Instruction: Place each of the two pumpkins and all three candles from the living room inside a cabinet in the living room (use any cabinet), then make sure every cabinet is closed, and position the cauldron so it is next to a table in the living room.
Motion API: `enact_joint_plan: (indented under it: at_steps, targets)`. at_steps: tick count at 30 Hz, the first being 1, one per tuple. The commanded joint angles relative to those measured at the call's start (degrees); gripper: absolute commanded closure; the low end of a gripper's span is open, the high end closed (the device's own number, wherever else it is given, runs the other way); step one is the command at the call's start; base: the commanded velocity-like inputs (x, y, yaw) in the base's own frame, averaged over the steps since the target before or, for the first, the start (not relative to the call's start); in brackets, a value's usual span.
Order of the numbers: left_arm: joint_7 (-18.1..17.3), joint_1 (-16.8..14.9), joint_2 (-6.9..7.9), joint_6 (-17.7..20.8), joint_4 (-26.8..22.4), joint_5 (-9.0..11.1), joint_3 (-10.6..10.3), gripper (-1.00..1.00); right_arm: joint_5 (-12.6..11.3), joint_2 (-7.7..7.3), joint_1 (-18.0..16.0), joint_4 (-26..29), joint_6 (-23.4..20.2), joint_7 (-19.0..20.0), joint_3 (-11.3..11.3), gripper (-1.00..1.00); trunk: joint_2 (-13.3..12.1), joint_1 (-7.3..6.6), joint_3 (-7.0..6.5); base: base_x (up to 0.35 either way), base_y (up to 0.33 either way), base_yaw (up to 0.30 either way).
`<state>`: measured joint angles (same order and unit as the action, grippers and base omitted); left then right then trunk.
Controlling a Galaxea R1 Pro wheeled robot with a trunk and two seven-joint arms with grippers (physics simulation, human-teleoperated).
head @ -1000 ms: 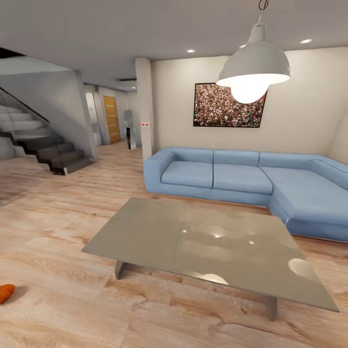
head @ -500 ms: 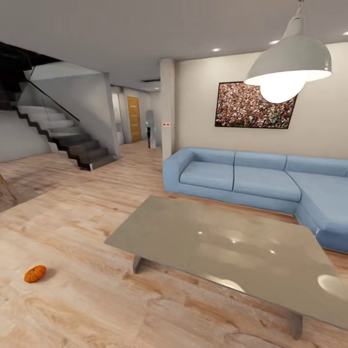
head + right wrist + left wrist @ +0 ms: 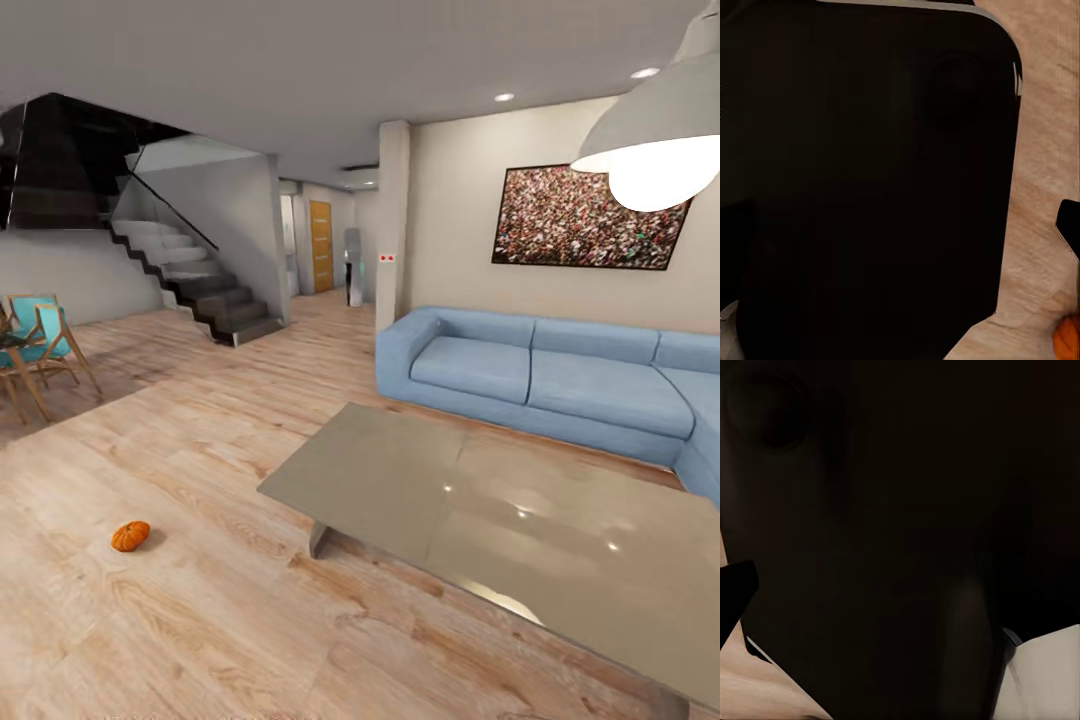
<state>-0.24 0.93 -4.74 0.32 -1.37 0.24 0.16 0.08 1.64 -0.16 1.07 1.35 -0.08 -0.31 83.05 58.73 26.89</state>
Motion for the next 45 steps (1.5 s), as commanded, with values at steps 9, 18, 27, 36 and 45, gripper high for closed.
enact_joint_plan:
  at_steps: [9, 18, 27, 36, 45]
  targets:
    - [-0.02, 0.03, -0.06, 0.03, -0.12, 0.03, 0.02, -1.0, 0.01, -0.05, -0.02, -0.02, 0.14, -0.01, -0.04, -1.0, 0.02, 0.0, 0.04, 0.0, 0.0, 0.277]
    - [-0.02, 0.03, -0.09, 0.03, -0.12, 0.03, 0.02, -1.0, 0.01, -0.04, -0.02, -0.02, 0.14, -0.01, -0.04, -1.0, 0.02, 0.0, 0.04, 0.0, 0.0, 0.277]
    - [-0.02, 0.03, -0.02, 0.03, -0.15, 0.02, -0.06, -1.0, 0.01, -0.05, -0.02, -0.02, 0.14, -0.01, -0.04, -1.0, 0.02, 0.0, 0.04, 0.0, 0.0, 0.277]
    - [-0.02, 0.03, 0.1, 0.03, -0.37, 0.0, -0.08, -1.0, 0.01, 0.0, -0.02, -0.02, 0.14, -0.01, 0.04, -1.0, 0.02, 0.0, 0.04, 0.0, 0.0, 0.277]
    - [-0.02, 0.03, -0.02, -0.05, -0.63, 0.02, -0.07, -1.0, 0.01, 0.03, -0.02, -0.02, 0.14, -0.01, 0.05, -1.0, 0.02, 0.0, 0.04, 0.0, 0.0, 0.277]
